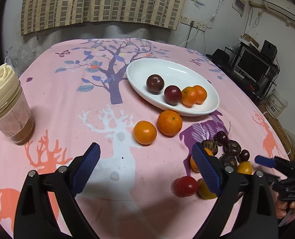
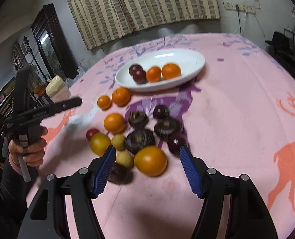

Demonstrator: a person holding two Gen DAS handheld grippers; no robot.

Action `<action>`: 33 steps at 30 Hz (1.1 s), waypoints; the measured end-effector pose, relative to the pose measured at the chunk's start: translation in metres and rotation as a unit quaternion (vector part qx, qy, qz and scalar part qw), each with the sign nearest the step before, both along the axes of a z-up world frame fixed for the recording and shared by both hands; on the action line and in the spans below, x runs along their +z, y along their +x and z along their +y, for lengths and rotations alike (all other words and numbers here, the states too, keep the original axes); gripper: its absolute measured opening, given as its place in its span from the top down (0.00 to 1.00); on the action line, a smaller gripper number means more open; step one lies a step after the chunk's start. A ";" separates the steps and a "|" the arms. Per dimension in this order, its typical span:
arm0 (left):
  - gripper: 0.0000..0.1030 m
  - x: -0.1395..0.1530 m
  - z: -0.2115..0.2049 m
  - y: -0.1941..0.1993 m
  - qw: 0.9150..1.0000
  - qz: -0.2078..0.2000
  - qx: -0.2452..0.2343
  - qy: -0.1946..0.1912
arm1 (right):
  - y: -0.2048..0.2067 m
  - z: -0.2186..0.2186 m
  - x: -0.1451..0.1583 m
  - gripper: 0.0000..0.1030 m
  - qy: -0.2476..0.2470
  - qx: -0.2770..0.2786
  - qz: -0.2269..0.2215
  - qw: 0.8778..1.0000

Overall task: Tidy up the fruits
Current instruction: 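Grasp a dark brown fruit with the left tool while the right tool grasps a yellow-orange citrus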

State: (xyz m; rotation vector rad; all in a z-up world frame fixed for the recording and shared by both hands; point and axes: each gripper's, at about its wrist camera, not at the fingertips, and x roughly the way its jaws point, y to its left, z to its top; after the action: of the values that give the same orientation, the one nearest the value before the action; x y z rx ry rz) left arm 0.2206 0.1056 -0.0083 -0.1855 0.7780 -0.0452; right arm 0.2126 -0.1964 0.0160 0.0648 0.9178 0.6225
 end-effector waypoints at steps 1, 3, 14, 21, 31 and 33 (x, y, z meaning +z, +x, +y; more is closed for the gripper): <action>0.11 0.000 0.000 -0.001 1.000 0.000 -0.002 -0.002 | 0.002 0.000 -0.003 0.37 -0.002 0.000 0.009 1.000; 0.11 0.000 -0.001 -0.002 1.000 0.001 -0.006 -0.002 | 0.006 -0.001 -0.007 0.40 0.003 -0.002 0.024 1.000; 0.11 0.007 -0.011 -0.008 1.000 -0.014 -0.022 0.011 | 0.013 0.002 -0.021 0.59 0.001 0.005 0.065 0.998; 0.12 0.012 -0.038 -0.024 0.995 -0.035 -0.092 0.033 | 0.013 -0.017 -0.016 0.61 0.074 0.000 0.064 0.995; 0.41 -0.013 -0.136 -0.058 0.962 -0.026 -0.255 0.093 | 0.015 -0.028 -0.014 0.61 0.103 -0.020 0.060 0.993; 0.48 -0.020 -0.142 -0.058 0.961 -0.013 -0.260 0.094 | 0.015 -0.029 -0.013 0.61 0.106 -0.021 0.060 0.992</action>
State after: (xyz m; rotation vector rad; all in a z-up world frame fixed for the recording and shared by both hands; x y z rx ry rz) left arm 0.1626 -0.0365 -0.0282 0.2046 0.7835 -0.4696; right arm 0.2278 -0.2257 0.0026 0.3138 0.9612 0.6801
